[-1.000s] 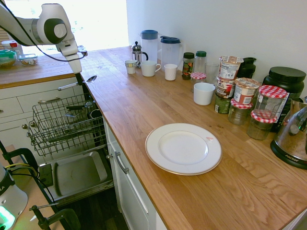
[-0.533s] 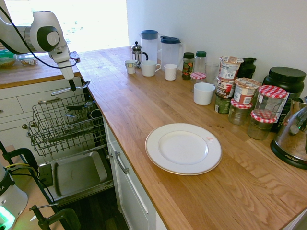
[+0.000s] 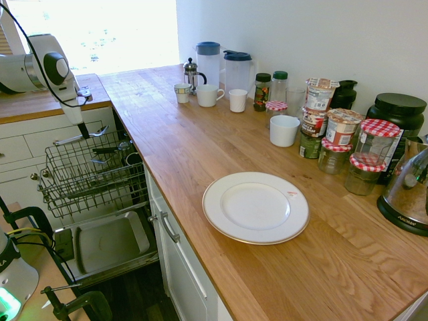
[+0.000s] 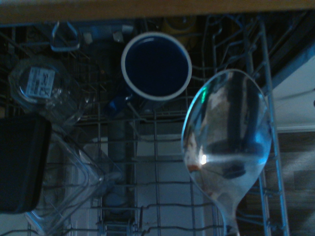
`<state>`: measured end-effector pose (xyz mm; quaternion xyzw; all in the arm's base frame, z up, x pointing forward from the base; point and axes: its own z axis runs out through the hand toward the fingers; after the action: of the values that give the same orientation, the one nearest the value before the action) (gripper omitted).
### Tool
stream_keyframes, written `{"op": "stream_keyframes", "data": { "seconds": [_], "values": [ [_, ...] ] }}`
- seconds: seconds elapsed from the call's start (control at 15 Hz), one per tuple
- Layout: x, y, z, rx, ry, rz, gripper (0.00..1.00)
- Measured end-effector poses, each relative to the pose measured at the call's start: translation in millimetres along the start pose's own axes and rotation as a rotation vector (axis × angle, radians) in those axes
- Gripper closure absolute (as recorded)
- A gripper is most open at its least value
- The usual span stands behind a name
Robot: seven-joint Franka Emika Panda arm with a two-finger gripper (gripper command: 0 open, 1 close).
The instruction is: Put the spoon in the dishwasher
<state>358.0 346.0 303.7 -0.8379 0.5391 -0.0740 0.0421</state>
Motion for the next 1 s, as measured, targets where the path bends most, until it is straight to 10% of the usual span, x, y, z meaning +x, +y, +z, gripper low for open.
{"op": "stream_keyframes", "data": {
  "seconds": [0.87,0.93,1.0],
  "values": [
    [-42.8,19.0,176.7,-0.110,-0.064,-0.002,1.00],
    [-44.3,19.0,180.5,-0.110,-0.065,-0.003,0.00],
    [-44.8,18.9,182.3,-0.109,-0.064,-0.002,0.00]
  ]
}}
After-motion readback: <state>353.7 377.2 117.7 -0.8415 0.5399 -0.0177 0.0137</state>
